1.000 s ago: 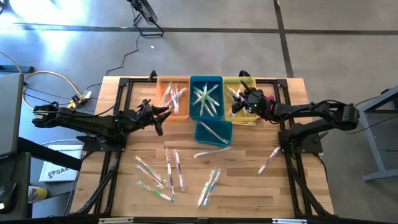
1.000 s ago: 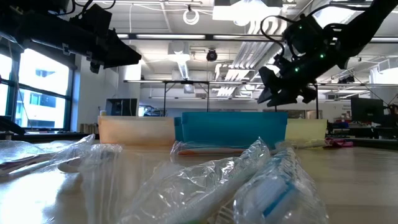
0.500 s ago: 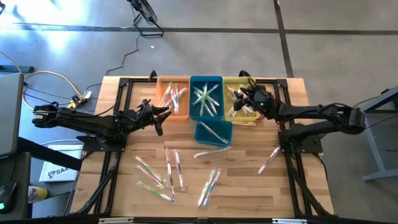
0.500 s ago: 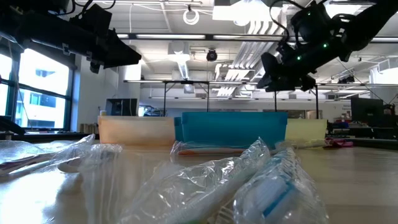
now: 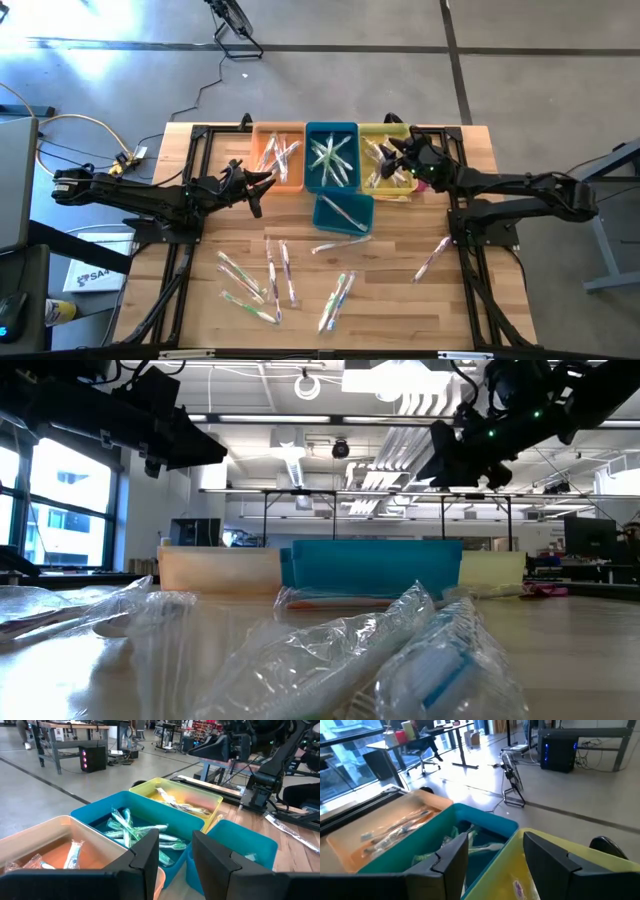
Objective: Pick & Place Toothbrushes
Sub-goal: Put the orange toothbrush into the bottom blue bin
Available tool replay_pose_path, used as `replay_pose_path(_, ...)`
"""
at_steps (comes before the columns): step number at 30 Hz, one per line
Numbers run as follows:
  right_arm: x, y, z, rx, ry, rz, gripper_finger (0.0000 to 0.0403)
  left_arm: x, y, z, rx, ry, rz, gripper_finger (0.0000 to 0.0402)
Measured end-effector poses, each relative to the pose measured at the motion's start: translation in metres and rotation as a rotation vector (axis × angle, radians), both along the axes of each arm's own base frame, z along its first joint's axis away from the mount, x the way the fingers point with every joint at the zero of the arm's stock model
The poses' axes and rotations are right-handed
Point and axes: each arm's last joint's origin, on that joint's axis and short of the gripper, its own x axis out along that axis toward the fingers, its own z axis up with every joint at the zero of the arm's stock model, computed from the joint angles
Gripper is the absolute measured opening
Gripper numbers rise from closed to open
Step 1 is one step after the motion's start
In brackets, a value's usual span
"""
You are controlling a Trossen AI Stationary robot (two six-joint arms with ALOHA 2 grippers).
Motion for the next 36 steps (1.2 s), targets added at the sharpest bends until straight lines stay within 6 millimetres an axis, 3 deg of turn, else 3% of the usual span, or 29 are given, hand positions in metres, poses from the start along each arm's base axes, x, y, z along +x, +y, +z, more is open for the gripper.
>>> replay_pose_path(28, 0.004, 0.006, 0.012, -0.106, -0.05, 0.047, 0.0183, 0.0, 0.0, -0.003, -0.001, 0.03, 0.0, 0.0113)
replay_pose_path(36, 0.008, 0.009, 0.022, -0.168, -0.137, 0.206, 0.0183, 0.0, 0.0, -0.003, 0.004, 0.032, 0.0, 0.0113)
